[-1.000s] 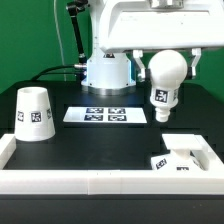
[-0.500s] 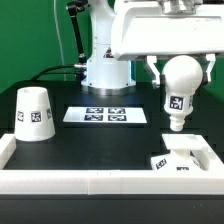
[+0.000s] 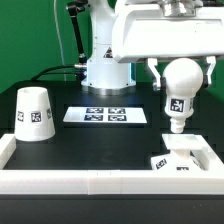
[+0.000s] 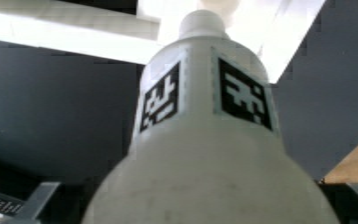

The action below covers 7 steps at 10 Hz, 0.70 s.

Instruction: Assemble lamp

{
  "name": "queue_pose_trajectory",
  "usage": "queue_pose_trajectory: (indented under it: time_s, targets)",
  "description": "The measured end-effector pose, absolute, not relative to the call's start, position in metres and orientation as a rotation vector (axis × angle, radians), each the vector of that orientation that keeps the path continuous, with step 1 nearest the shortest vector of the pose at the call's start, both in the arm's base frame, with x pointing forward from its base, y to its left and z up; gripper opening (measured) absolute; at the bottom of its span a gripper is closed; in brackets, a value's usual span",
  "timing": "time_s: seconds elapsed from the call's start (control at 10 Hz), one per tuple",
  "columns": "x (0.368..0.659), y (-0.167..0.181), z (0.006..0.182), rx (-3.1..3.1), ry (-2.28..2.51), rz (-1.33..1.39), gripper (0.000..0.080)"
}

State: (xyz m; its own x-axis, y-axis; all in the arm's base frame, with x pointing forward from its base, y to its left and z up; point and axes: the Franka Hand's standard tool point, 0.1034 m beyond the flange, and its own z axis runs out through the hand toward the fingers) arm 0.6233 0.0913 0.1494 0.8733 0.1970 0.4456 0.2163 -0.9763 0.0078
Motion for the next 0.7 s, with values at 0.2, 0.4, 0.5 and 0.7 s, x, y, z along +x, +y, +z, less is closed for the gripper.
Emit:
queue_pose_trajectory:
  time_s: [0.2,0.4,0.5,0.7]
  targets:
    - [0.625,0.093,0.142,-3.001,-0.334,-0.695,0.0576]
    - [0.622,0.096,0.137,-3.002,-0.341,-0.681,0.0576]
    - [0.621,0.098,0.134,-3.002,-0.347,-0.675,0.0576]
    - [0.619,0.099,0.13,-3.003,-0.35,-0.664,0.0576]
